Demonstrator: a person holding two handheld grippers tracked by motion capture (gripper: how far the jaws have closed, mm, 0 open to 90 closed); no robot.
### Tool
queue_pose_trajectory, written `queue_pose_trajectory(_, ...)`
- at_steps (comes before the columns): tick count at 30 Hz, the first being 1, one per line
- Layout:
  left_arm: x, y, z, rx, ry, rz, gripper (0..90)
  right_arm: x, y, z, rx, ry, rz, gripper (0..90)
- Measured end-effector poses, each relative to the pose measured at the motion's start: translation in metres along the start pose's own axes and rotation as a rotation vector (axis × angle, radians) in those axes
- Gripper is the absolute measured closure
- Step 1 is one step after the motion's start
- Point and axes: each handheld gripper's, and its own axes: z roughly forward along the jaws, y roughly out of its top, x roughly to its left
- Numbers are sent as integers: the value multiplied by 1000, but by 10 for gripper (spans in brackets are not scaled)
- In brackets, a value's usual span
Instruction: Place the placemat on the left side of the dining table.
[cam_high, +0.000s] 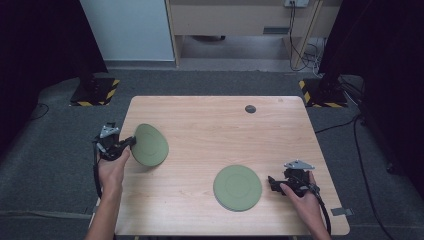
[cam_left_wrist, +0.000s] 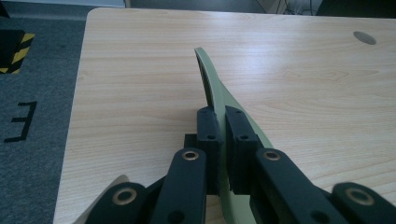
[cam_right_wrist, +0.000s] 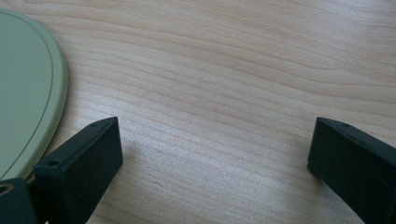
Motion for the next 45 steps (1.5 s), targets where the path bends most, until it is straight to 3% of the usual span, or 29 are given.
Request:
queue_pose_trajectory(12,14,-9,3,7,8,-18,856,0,0,0,-1,-1,-2,33)
queue_pose_trajectory(31,29,-19,11,34,18,13,856,1,0,0,-1,0,-5,33)
queue_pose_trajectory(45,42,-27,23,65,25,-3,854,1,0,0,-2,1,-5,33)
